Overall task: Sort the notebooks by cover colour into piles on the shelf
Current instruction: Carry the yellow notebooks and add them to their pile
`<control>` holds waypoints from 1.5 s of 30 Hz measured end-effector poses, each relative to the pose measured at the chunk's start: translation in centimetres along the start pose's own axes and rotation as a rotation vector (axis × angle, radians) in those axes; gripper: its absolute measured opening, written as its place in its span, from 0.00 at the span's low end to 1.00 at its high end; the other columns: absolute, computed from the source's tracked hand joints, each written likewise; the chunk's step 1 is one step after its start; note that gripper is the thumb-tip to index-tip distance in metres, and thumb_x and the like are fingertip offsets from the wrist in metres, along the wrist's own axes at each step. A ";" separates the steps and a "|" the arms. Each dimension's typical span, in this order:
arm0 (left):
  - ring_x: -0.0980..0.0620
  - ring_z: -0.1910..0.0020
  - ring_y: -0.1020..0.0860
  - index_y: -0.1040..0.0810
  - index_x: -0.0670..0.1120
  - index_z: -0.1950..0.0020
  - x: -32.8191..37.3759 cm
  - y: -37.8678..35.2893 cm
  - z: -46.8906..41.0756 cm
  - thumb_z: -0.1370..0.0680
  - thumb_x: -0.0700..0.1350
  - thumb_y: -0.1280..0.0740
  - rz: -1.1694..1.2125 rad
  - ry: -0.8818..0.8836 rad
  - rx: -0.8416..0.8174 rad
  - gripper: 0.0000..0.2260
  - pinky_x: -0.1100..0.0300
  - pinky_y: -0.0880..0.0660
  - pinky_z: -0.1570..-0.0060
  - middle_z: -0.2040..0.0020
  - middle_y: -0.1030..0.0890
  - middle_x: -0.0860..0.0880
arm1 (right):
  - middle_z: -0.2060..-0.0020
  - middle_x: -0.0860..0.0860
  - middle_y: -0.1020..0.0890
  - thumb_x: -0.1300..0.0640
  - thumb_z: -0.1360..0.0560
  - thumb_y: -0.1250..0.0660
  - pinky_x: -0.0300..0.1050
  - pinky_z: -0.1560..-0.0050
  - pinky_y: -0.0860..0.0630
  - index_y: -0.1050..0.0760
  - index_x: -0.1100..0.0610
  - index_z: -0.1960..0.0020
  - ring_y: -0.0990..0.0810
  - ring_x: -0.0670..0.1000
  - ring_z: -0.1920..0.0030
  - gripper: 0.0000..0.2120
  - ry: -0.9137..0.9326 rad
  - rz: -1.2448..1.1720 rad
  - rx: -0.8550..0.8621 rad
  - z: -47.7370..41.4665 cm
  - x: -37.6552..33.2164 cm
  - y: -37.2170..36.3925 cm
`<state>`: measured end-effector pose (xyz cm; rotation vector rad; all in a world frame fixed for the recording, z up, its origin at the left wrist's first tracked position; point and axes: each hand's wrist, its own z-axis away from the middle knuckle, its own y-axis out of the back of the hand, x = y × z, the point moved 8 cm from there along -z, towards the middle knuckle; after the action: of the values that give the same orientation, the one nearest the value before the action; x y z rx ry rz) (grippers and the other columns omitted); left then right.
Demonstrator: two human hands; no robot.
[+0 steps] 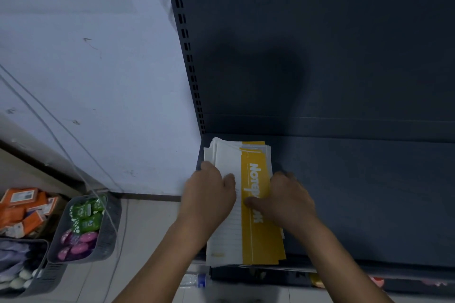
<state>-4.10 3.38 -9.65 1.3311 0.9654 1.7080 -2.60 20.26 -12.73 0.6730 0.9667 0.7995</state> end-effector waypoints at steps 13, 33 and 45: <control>0.51 0.54 0.14 0.19 0.45 0.40 -1.2 -3.6 0.6 0.18 0.48 0.33 0.916 0.179 -0.202 0.10 0.57 0.18 0.58 0.50 0.14 0.49 | 0.54 0.46 0.13 0.37 0.28 0.27 0.54 0.45 0.17 0.19 0.50 0.46 0.14 0.50 0.52 0.19 -0.140 -0.529 -0.063 1.9 3.4 0.9; 0.44 0.34 0.25 0.38 0.46 0.22 27.1 -7.6 10.4 0.17 0.56 0.41 0.339 -0.555 -0.329 0.26 0.52 0.30 0.40 0.31 0.24 0.46 | 0.61 0.57 0.19 0.59 0.20 0.32 0.51 0.55 0.22 0.28 0.57 0.60 0.19 0.57 0.60 0.11 -0.372 -1.045 0.480 14.7 22.7 15.7; 0.49 0.46 0.24 0.29 0.52 0.32 48.6 -19.1 22.8 0.17 0.56 0.41 0.254 -0.783 -0.401 0.16 0.55 0.31 0.50 0.40 0.20 0.50 | 0.58 0.70 0.21 0.64 0.23 0.32 0.55 0.56 0.25 0.28 0.57 0.58 0.26 0.55 0.59 0.07 -0.426 -1.203 0.702 23.6 44.3 24.5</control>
<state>11.72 57.69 -2.78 1.6763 0.0084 1.2617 26.68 66.89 -3.26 0.6567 1.0276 -0.7520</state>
